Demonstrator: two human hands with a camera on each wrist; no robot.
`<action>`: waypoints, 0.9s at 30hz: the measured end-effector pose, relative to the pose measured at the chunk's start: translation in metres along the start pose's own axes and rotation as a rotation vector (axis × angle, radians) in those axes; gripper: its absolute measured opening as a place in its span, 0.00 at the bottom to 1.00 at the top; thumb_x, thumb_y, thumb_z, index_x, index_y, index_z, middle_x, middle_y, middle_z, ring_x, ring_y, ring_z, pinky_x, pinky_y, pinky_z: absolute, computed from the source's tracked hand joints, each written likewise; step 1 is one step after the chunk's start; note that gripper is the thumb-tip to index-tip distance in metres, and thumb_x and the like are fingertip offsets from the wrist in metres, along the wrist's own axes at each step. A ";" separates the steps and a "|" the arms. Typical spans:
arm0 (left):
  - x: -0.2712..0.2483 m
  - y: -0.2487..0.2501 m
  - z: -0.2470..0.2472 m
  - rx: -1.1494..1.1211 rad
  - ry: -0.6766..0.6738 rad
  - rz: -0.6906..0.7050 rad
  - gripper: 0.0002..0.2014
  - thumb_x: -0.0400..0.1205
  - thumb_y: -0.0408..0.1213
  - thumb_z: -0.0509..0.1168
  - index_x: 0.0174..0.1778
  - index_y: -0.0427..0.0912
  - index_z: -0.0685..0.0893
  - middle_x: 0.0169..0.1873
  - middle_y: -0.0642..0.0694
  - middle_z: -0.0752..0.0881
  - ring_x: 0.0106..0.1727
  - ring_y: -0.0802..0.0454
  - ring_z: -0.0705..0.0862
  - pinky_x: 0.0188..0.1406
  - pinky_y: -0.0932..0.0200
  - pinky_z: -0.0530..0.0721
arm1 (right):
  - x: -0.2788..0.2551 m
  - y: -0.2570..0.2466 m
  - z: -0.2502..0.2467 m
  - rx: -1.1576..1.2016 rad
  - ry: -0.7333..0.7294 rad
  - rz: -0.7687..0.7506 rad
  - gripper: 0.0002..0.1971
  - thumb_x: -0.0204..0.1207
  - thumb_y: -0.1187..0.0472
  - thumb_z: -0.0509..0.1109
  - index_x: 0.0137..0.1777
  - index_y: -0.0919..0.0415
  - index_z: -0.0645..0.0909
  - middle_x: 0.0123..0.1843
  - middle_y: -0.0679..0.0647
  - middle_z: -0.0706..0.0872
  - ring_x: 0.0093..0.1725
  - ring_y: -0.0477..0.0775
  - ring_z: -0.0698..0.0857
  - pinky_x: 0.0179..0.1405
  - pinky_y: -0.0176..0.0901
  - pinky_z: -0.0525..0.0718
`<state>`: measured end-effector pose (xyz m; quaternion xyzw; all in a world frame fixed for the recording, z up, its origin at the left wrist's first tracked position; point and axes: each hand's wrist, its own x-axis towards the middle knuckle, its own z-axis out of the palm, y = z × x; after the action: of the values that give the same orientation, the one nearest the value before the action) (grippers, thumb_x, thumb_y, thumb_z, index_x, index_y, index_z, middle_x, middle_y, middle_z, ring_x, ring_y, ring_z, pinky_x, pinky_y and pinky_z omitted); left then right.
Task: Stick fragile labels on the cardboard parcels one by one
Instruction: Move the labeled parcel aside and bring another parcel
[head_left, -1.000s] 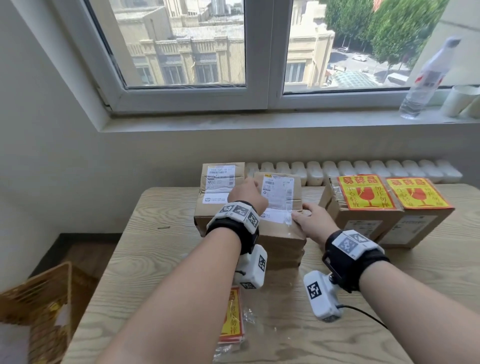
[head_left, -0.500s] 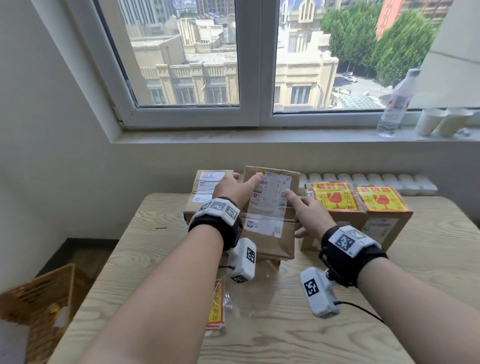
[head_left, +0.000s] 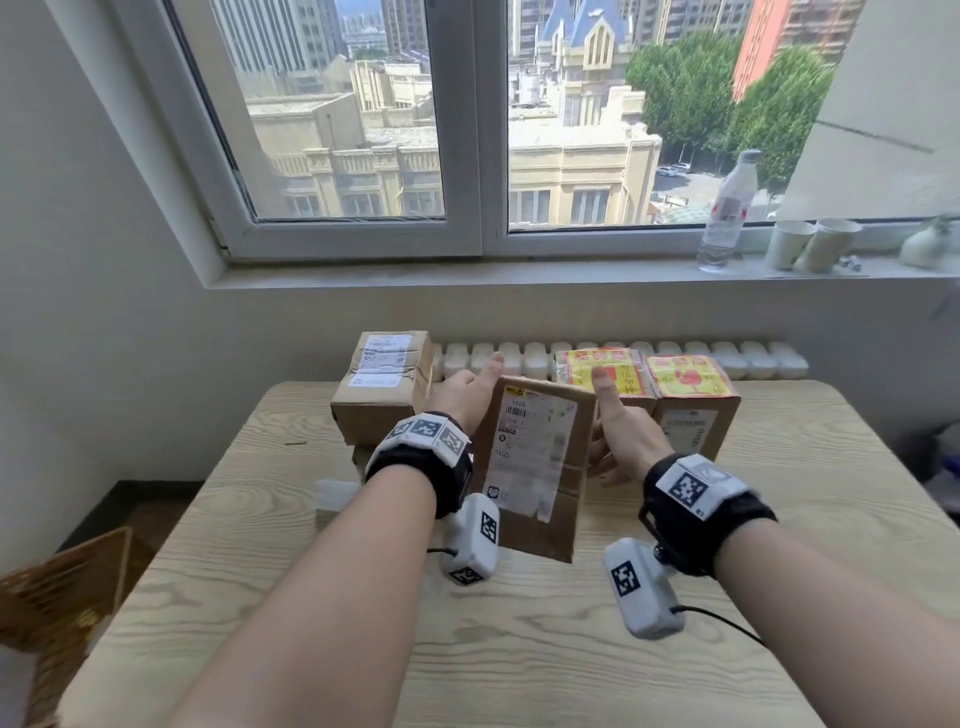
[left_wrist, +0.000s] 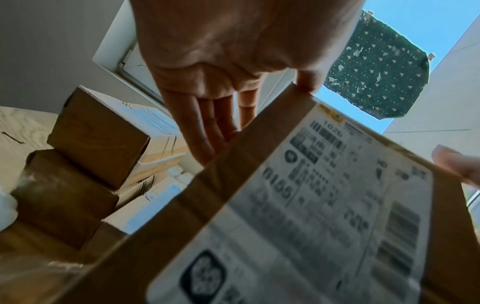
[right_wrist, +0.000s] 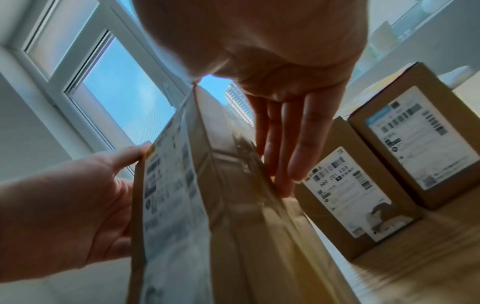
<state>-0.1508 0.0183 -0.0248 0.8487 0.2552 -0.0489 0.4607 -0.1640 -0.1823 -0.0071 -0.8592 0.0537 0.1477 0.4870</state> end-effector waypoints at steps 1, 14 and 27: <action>-0.005 -0.001 0.004 -0.003 -0.028 -0.011 0.59 0.49 0.90 0.40 0.59 0.49 0.81 0.55 0.42 0.88 0.55 0.37 0.87 0.58 0.35 0.82 | 0.001 0.005 -0.003 0.005 0.005 0.023 0.61 0.47 0.09 0.35 0.40 0.64 0.87 0.40 0.62 0.91 0.43 0.66 0.90 0.55 0.65 0.86; -0.066 0.004 0.048 -0.002 -0.342 -0.097 0.09 0.82 0.37 0.64 0.56 0.40 0.75 0.44 0.35 0.88 0.42 0.39 0.90 0.48 0.40 0.90 | 0.016 0.076 -0.021 0.055 -0.007 0.185 0.18 0.68 0.47 0.65 0.45 0.62 0.80 0.47 0.61 0.88 0.48 0.64 0.89 0.52 0.63 0.89; -0.065 -0.013 0.069 0.022 -0.467 -0.194 0.11 0.79 0.28 0.66 0.56 0.36 0.75 0.41 0.33 0.85 0.37 0.40 0.88 0.45 0.49 0.88 | 0.000 0.095 -0.020 -0.076 0.018 0.229 0.11 0.72 0.51 0.66 0.42 0.59 0.78 0.41 0.55 0.82 0.45 0.57 0.83 0.48 0.51 0.84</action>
<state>-0.2031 -0.0566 -0.0536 0.7908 0.2217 -0.2903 0.4911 -0.1825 -0.2484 -0.0755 -0.8664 0.1502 0.1968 0.4336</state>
